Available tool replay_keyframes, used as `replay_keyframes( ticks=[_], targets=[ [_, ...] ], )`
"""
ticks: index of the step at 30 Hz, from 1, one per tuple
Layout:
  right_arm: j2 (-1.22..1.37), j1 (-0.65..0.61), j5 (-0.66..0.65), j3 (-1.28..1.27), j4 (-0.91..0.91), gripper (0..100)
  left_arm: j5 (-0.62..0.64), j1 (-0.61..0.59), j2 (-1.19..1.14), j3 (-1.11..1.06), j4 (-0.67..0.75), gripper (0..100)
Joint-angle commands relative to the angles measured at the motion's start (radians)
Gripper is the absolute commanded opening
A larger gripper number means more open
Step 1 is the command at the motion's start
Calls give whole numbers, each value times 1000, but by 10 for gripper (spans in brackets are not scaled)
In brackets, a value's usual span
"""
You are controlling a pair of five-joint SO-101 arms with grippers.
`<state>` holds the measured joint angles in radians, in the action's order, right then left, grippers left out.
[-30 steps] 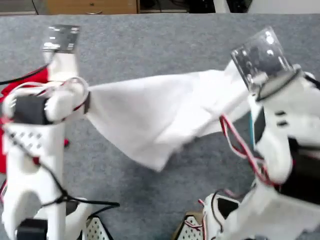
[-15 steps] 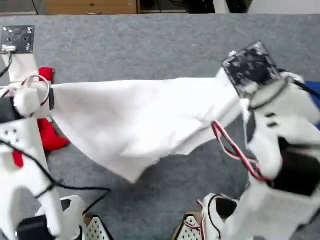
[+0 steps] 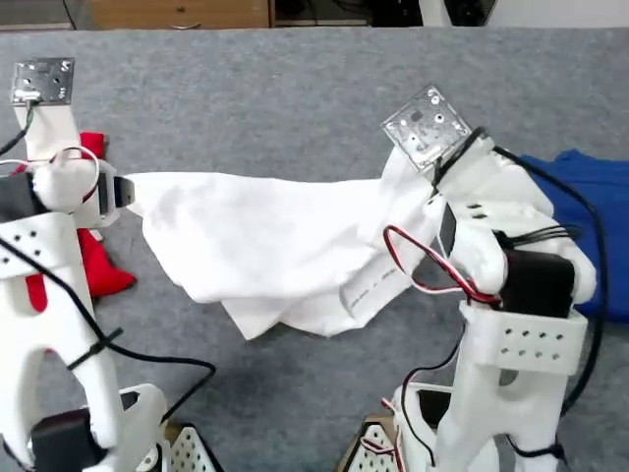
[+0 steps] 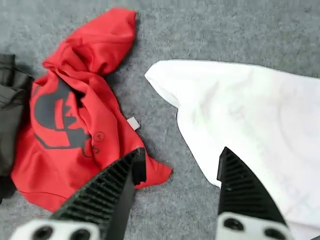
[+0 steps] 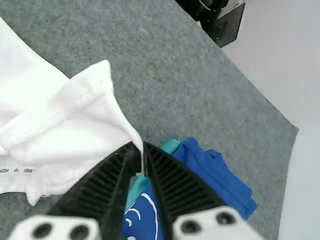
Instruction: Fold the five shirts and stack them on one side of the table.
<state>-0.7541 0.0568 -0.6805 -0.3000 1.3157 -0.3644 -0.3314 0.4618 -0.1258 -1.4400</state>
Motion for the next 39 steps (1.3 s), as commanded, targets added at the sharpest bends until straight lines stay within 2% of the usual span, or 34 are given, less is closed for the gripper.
replay_keyframes(
  ticks=[1,5,8,10,12,15,20,28,34,39],
  targets=[
    [1,-8,-6,-31,-25,2,-6,9,74,43,-9,240],
    [-1,-7,-5,-104,-25,2,-6,149,140,5,-163,240],
    [-1,-7,-5,-119,-25,2,-3,344,170,-83,-296,239],
    [-1,-7,-5,-119,-26,2,3,446,183,-187,-304,239],
    [-1,-7,-5,-119,-28,2,34,525,183,-304,-262,239],
    [-1,15,-5,-120,-28,2,64,603,177,-468,-127,242],
    [1,71,-8,-122,-29,2,64,709,142,-644,57,243],
    [-1,107,-12,-122,-26,2,60,736,-35,-720,282,243],
    [-1,102,-12,-116,-26,2,63,744,-213,-666,359,243],
    [-1,107,-14,-116,-26,2,60,738,-325,-621,358,240]
  ],
)
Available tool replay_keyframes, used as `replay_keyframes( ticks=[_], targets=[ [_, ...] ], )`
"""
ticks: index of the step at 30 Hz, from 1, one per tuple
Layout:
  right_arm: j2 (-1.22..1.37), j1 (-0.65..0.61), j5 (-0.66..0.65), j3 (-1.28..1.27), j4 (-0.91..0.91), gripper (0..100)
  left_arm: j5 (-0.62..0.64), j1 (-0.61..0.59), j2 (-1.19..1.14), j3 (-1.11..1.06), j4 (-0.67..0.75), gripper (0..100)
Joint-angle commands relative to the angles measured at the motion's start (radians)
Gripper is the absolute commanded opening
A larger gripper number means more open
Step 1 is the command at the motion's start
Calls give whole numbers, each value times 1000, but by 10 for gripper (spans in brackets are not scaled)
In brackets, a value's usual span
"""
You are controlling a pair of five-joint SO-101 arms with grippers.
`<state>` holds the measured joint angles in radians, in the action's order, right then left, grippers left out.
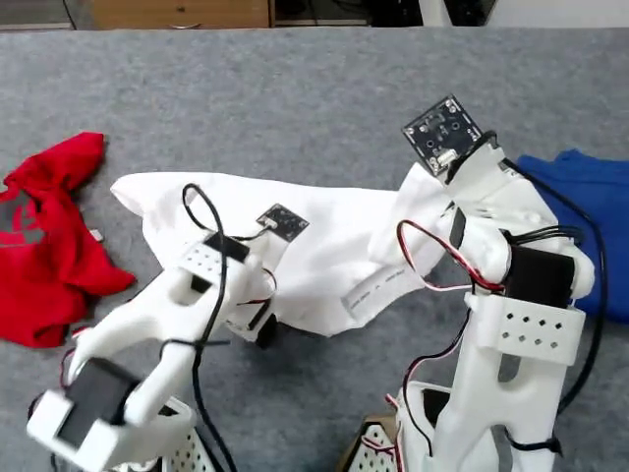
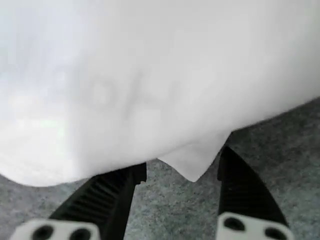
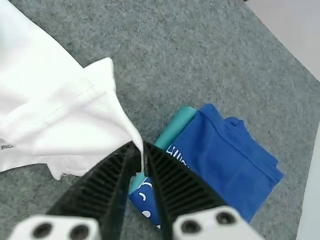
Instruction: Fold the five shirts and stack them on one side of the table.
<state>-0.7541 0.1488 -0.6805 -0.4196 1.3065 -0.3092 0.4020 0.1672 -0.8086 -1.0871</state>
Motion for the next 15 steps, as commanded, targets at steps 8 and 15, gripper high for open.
replay_keyframes(
  ticks=[8,15],
  targets=[
    [-1,13,-14,4,-17,2,9,15,-68,127,11,240],
    [-1,13,-14,4,-17,2,9,21,-70,123,11,239]
  ],
)
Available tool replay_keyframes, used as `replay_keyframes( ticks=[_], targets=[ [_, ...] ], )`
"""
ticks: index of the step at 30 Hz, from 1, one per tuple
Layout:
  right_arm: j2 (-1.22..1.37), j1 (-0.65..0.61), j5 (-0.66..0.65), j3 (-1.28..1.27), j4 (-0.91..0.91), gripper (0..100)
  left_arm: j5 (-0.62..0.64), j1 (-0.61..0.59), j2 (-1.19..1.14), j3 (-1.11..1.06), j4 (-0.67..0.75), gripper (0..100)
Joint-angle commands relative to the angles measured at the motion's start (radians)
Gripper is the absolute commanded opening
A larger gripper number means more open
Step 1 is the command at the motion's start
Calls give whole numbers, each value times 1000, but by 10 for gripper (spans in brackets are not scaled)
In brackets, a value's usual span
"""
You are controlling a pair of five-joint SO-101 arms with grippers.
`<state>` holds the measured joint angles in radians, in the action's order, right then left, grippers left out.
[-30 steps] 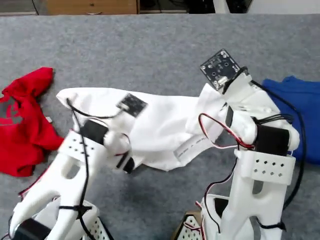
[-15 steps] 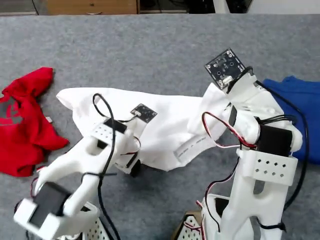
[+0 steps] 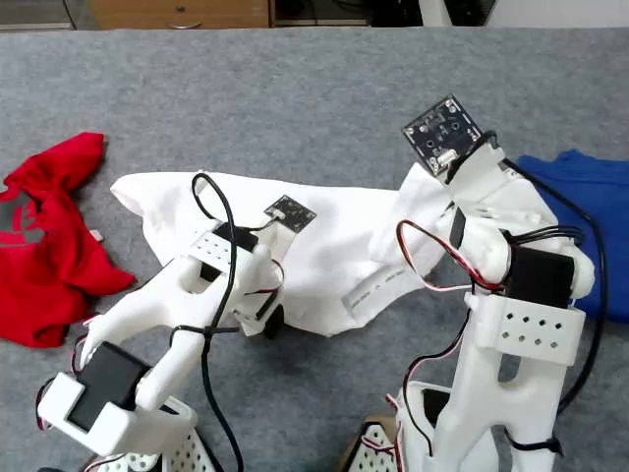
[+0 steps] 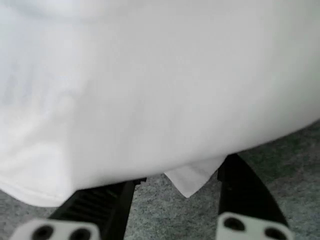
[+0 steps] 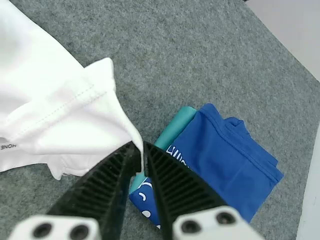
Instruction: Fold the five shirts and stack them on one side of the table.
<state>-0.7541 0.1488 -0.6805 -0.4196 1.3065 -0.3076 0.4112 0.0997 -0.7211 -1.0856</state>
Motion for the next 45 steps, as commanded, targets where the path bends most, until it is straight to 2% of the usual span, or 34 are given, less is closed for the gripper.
replay_keyframes(
  ticks=[1,11,16,20,26,28,31,37,40,42,45],
  targets=[
    [-1,13,-14,4,-17,2,8,12,-2,35,9,238],
    [-1,12,-14,5,-17,2,6,60,-180,133,6,27],
    [-1,16,-14,22,-15,2,8,57,-191,158,-26,18],
    [-1,16,-14,25,-15,2,6,17,-84,169,-101,18],
    [2,16,-14,21,-15,2,-2,-78,211,166,-264,18],
    [5,16,-14,18,-15,2,-6,-130,314,170,-324,18],
    [5,16,-15,-21,-17,2,-87,-258,455,167,-402,18],
    [-1,42,-15,-99,-6,3,-233,-678,588,169,-423,18],
    [1,54,-15,-101,0,7,-301,-810,587,160,-423,18],
    [2,48,-15,-101,26,48,-328,-856,587,152,-423,18],
    [2,45,-15,-101,77,181,-348,-879,587,138,-423,18]
  ],
)
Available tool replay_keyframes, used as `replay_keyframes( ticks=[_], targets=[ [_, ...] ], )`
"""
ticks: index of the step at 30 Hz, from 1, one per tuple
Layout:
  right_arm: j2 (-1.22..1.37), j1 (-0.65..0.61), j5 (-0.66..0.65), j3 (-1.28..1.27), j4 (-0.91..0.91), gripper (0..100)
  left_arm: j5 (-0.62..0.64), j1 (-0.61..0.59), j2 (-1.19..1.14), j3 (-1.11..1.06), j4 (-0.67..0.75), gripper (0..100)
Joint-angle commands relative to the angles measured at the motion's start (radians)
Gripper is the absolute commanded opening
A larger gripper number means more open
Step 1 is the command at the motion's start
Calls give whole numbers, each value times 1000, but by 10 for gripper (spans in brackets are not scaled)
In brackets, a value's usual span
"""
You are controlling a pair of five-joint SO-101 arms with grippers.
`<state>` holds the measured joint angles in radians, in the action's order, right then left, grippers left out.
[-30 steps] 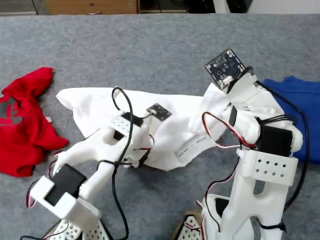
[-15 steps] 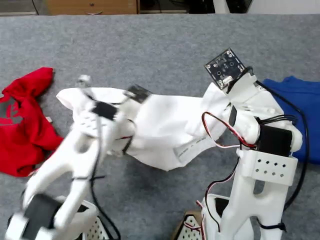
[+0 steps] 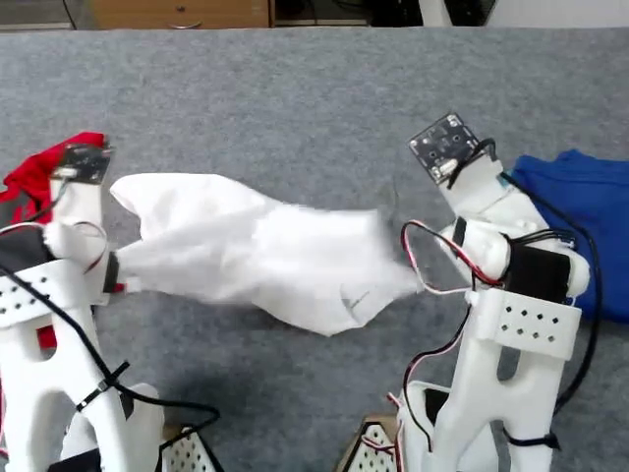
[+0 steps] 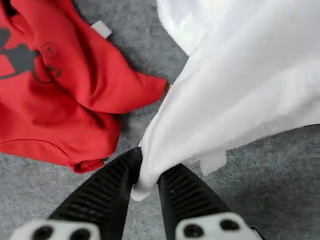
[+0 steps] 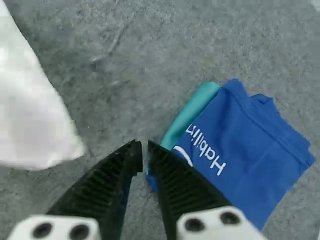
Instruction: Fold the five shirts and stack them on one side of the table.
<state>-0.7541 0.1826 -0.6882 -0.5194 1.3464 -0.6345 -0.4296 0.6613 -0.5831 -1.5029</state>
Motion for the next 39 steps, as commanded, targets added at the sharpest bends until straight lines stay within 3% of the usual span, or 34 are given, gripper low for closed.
replay_keyframes(
  ticks=[1,7,13,17,25,33,39],
  targets=[
    [4,12,-8,-1,51,221,-26,-38,25,-9,-6,18],
    [5,-38,-8,7,100,267,-23,-37,25,-74,-6,18],
    [16,-361,98,-12,195,267,-23,-44,25,-146,75,18],
    [119,-486,203,-10,193,267,-23,-61,33,-152,92,18],
    [472,-512,342,156,152,267,-25,-61,35,-152,94,18],
    [773,-578,413,453,315,267,-21,-63,33,-163,135,18],
    [906,-633,462,561,341,267,-21,-63,35,-161,135,18]
  ],
)
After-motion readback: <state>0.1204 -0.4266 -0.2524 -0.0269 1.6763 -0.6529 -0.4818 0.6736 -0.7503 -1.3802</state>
